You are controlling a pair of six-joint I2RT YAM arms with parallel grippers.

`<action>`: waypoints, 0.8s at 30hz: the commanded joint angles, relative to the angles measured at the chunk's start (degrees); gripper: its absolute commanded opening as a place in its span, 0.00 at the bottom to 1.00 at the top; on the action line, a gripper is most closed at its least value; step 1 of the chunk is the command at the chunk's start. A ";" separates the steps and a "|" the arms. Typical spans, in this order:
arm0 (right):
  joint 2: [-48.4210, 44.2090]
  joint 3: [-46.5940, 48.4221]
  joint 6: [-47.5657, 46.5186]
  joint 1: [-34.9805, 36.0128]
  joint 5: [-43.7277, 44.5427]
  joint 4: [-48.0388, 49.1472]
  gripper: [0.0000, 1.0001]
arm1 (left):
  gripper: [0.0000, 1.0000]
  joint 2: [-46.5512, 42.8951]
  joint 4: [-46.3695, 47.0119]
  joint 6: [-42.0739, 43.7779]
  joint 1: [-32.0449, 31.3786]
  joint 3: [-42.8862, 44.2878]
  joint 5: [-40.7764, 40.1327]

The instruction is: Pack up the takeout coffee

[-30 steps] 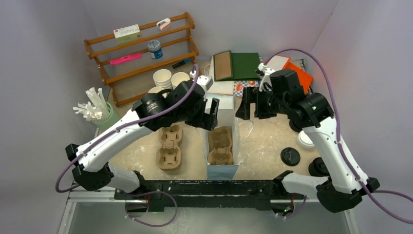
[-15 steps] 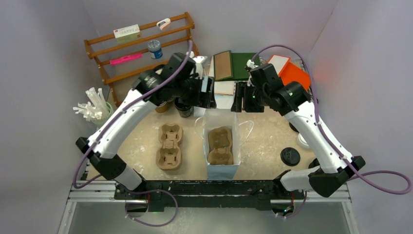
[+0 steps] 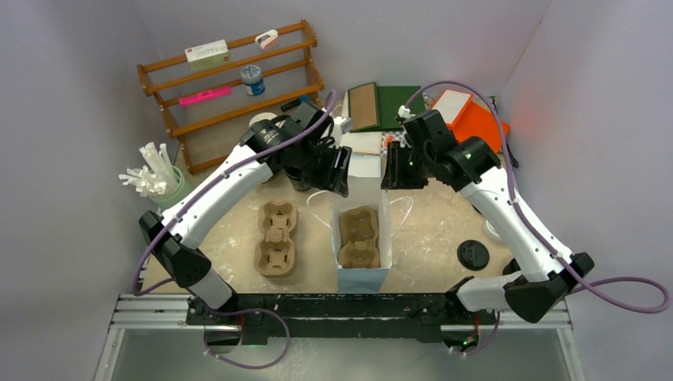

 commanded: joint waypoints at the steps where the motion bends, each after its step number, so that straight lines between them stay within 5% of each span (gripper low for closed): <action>1: -0.08 -0.58 -1.11 0.35 -1.41 2.13 0.36 | 0.47 -0.62 2.03 1.56 0.22 -1.28 -1.52; 8: 1.76 6.16 -2.77 0.37 0.01 1.73 0.00 | 0.00 -0.09 2.32 2.52 0.22 2.74 -3.83; 24: 0.18 5.65 -6.28 0.33 5.26 5.35 0.00 | 0.00 -19.03 28.90 -8.79 0.13 -17.79 -6.00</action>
